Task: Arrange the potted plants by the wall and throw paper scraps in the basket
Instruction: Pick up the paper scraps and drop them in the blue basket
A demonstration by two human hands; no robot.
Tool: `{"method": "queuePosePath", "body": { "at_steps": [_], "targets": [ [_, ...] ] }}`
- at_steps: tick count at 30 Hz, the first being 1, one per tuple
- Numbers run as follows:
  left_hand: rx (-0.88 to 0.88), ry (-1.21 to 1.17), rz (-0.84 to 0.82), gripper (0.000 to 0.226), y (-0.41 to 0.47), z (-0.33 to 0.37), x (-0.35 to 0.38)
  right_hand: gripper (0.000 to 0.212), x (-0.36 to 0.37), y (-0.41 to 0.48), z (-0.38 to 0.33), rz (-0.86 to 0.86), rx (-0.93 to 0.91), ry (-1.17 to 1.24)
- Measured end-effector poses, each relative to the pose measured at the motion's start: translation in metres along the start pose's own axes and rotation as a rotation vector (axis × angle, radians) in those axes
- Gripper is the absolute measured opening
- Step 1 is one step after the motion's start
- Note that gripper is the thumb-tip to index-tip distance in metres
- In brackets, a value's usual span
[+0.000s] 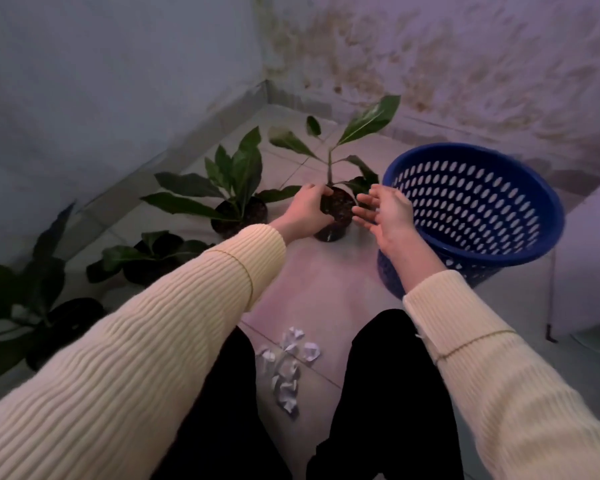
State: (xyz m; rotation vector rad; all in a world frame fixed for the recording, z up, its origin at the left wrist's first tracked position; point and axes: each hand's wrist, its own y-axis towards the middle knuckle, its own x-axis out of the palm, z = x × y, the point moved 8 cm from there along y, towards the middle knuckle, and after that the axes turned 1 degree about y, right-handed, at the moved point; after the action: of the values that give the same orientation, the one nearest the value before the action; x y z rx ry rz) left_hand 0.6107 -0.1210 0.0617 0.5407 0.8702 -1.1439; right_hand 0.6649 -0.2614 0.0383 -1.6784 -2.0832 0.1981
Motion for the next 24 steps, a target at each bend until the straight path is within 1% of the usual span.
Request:
{"method": "queuePosePath", "body": {
  "at_steps": [2, 8, 10, 13, 17, 20, 22, 24],
  "targets": [
    [-0.071, -0.008, 0.02, 0.058, -0.007, -0.031, -0.007, 0.007, 0.023, 0.0, 0.022, -0.028, 0.048, -0.05],
    [-0.298, -0.022, 0.032, 0.058, -0.049, -0.128, -0.012, 0.009, 0.085, -0.008, 0.093, -0.161, 0.235, -0.22],
    [-0.373, -0.028, 0.032, 0.059, -0.066, -0.157, -0.013, 0.008, 0.1, -0.013, 0.118, -0.211, 0.291, -0.294],
    [-0.477, -0.023, 0.009, 0.063, -0.094, -0.194, -0.011, 0.013, 0.115, -0.023, 0.155, -0.271, 0.375, -0.402],
    [-0.639, -0.071, -0.073, 0.067, -0.144, -0.239, 0.013, 0.016, 0.111, -0.034, 0.201, -0.287, 0.484, -0.598],
    [-0.756, -0.124, -0.125, 0.069, -0.184, -0.267, 0.04, 0.029, 0.093, -0.04, 0.23, -0.277, 0.559, -0.768],
    [-0.823, -0.166, -0.157, 0.07, -0.209, -0.279, 0.061, 0.039, 0.082, -0.041, 0.245, -0.254, 0.581, -0.821],
    [-0.872, -0.195, -0.202, 0.072, -0.23, -0.29, 0.084, 0.044, 0.069, -0.038, 0.258, -0.228, 0.587, -0.884]
  ]
}}
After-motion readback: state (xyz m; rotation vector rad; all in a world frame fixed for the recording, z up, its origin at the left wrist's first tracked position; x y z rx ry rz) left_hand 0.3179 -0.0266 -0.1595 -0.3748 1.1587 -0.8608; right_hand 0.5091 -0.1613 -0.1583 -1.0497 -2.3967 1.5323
